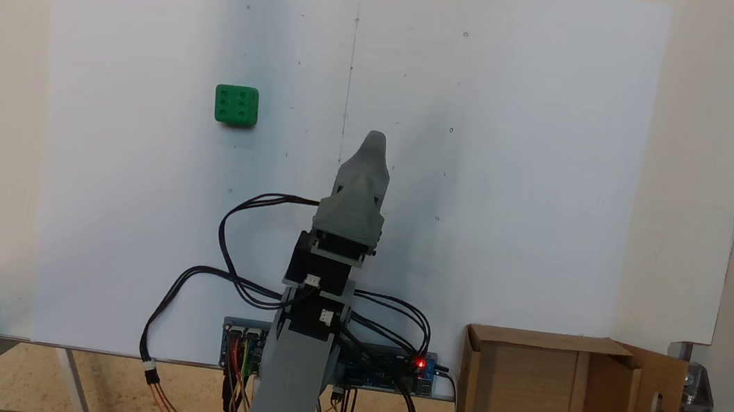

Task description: Grasp a green dice and put it in the bin.

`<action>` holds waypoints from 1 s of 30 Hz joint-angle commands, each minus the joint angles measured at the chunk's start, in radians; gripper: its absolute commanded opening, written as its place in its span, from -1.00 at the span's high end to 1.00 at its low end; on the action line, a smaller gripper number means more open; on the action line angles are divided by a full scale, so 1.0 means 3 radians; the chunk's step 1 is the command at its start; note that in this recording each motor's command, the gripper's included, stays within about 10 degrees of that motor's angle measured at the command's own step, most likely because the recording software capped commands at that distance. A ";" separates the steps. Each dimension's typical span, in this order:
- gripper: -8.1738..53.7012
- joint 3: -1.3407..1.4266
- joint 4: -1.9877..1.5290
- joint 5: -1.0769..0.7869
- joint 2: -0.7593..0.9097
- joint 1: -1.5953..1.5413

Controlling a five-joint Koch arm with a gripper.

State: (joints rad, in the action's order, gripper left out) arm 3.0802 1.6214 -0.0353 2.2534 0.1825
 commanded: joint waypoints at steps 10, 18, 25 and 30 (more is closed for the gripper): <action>-0.66 0.0159 0.0199 -0.0077 0.0383 0.0020; -0.70 0.0159 0.0189 -0.0077 0.0383 0.0036; -0.68 0.0159 0.0199 -0.0082 0.0389 0.0031; -0.68 0.0107 -0.0010 -0.0046 0.0373 -0.0015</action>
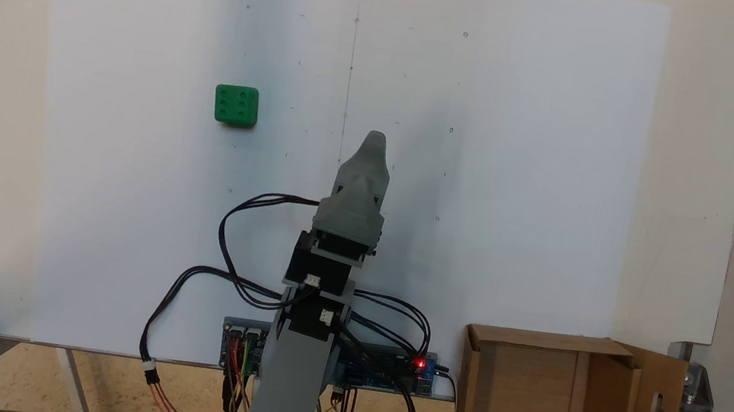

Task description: Grasp a green dice and put it in the bin.

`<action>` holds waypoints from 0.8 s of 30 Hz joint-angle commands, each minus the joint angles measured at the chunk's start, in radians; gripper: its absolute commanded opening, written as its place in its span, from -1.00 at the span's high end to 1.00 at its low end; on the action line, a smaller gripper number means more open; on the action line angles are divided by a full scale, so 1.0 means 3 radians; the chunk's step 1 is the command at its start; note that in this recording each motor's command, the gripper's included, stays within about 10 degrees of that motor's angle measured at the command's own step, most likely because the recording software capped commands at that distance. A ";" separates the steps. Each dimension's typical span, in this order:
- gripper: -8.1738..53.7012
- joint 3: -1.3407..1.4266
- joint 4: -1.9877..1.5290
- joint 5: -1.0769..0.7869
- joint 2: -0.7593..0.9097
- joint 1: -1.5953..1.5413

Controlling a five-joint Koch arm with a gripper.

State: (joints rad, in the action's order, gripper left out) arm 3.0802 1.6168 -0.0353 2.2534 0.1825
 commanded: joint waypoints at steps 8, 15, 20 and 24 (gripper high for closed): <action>-0.68 -0.0941 -0.1666 -0.0056 0.0378 0.0005; -0.68 -0.1836 -0.3256 0.0036 0.0373 0.0015; -0.66 -0.2378 -0.4391 0.0261 0.0368 -0.0189; -0.66 -0.2889 -0.5286 0.0562 0.0343 -0.0394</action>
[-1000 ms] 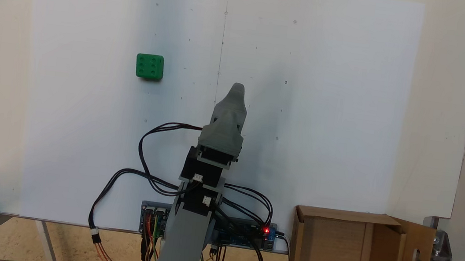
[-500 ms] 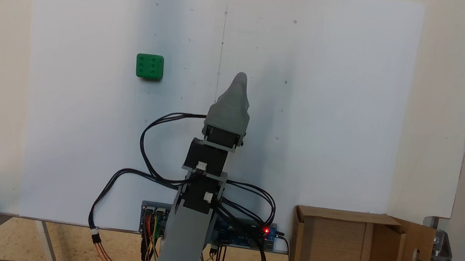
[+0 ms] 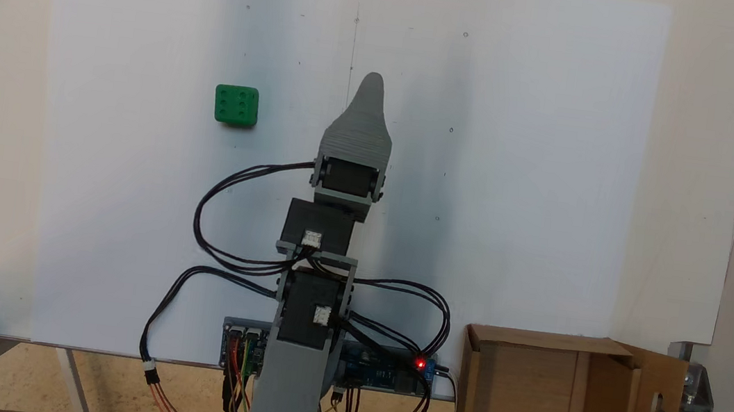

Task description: Grasp a green dice and put it in the bin.

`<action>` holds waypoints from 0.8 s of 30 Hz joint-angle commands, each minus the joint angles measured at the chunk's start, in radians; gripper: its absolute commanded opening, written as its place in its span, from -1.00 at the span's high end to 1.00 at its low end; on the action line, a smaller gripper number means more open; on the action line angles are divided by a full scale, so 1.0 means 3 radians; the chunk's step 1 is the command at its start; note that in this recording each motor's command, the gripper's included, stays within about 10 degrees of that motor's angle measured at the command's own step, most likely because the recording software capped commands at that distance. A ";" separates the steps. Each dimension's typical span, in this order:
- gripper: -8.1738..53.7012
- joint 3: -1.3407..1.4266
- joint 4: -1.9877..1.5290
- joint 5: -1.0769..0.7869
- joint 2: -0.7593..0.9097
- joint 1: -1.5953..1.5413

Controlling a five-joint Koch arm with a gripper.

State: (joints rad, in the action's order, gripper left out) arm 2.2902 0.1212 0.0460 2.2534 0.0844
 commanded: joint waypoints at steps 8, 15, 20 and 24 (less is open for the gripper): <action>-0.65 -0.1226 -0.2146 0.0767 -0.0210 -0.0399; -0.66 -0.2403 -0.3609 0.1150 -0.0823 -0.0680; -0.66 -0.2690 -0.4611 0.1396 -0.0992 -0.1033; -0.66 -0.2955 -0.5011 0.1565 -0.1263 -0.1381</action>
State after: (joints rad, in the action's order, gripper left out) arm 1.4711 -1.3208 0.4341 1.9006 -0.2961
